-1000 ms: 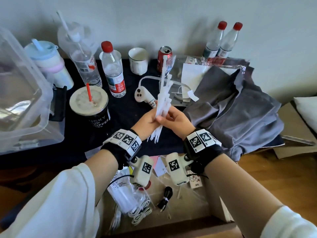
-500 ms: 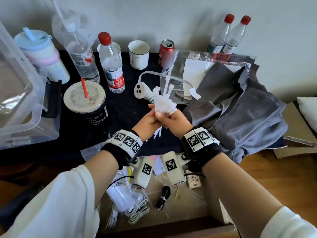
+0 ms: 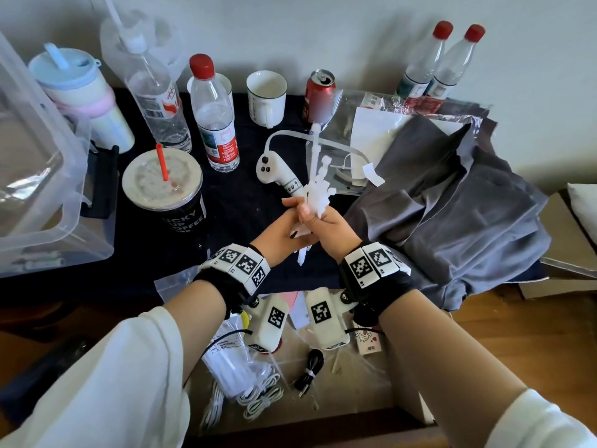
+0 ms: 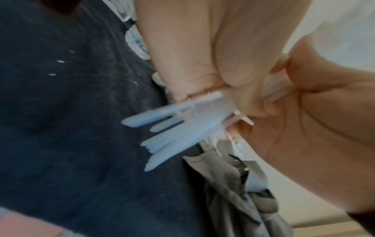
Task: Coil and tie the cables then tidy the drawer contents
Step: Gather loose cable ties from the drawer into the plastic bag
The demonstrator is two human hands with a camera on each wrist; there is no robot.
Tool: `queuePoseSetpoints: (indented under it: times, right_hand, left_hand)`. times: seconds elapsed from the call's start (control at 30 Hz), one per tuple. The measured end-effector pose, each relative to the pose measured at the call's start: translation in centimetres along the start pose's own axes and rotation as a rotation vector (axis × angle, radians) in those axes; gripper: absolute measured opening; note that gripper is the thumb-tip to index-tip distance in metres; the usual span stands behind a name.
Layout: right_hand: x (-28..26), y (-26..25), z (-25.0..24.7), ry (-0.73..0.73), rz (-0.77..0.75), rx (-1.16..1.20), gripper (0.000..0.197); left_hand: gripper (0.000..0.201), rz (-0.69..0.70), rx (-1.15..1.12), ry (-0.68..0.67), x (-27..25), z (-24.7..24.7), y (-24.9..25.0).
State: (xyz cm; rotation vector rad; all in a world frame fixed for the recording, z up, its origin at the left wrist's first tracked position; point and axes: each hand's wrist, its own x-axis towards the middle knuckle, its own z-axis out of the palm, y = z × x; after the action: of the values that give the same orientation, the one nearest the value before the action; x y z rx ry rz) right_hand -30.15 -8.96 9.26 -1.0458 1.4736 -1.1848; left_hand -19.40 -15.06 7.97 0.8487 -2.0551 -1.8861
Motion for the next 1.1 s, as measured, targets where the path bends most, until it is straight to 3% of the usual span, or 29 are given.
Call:
queuePoseSetpoints:
  times: [0.07,0.17,0.27,0.43,0.53,0.6,0.7,0.77,0.83,0.9,1.0,1.1]
  right_hand:
    - [0.1,0.5,0.1,0.018,-0.039,0.029,0.034]
    - [0.6,0.8,0.6,0.049,-0.109,0.083,0.045]
    - [1.2,1.2,1.2,0.107,-0.182,0.048,0.033]
    - [2.1,0.5,1.7,0.22,-0.285,0.048,0.021]
    - [2.3,1.3,2.3,0.221,-0.243,0.003,0.015]
    - [2.3,2.3,2.4,0.227,-0.176,-0.04,0.013]
    - [2.3,3.3,2.6,0.218,-0.093,-0.099,0.017]
    - [2.2,3.3,2.6,0.213,-0.058,-0.109,0.024]
    - [2.0,2.8,2.6,0.205,-0.093,-0.088,0.028]
    - [1.7,2.1,2.7,0.201,-0.143,-0.027,0.026]
    - [1.6,2.6,2.6,0.223,-0.119,0.001,0.028]
    - [1.4,4.1,2.6,0.202,-0.011,-0.143,0.03]
  left_hand:
    - [0.052,-0.021,0.054,0.019,-0.3,-0.7,-1.5]
    - [0.038,-0.075,-0.076,0.165,-1.9,-1.9,-3.0]
    - [0.029,-0.073,-0.199,0.343,-4.3,-3.3,-4.2]
    - [0.021,-0.108,-0.338,0.805,-9.4,-6.2,-6.9]
    - [0.019,-0.2,-0.337,1.098,-12.0,-7.8,-9.8]
    - [0.015,-0.319,-0.302,1.201,-12.9,-8.1,-11.9]
    - [0.052,-0.558,-0.39,1.131,-13.4,-7.4,-14.9]
    - [0.039,-0.617,-0.344,0.975,-13.3,-6.7,-15.8]
    - [0.019,-0.605,-0.167,0.856,-13.1,-6.3,-15.3]
    - [0.018,-0.593,-0.056,0.814,-13.2,-6.3,-14.7]
    - [0.019,-0.538,-0.028,0.808,-13.6,-6.0,-13.8]
    - [0.015,-0.432,-0.108,0.839,-13.4,-5.1,-12.2]
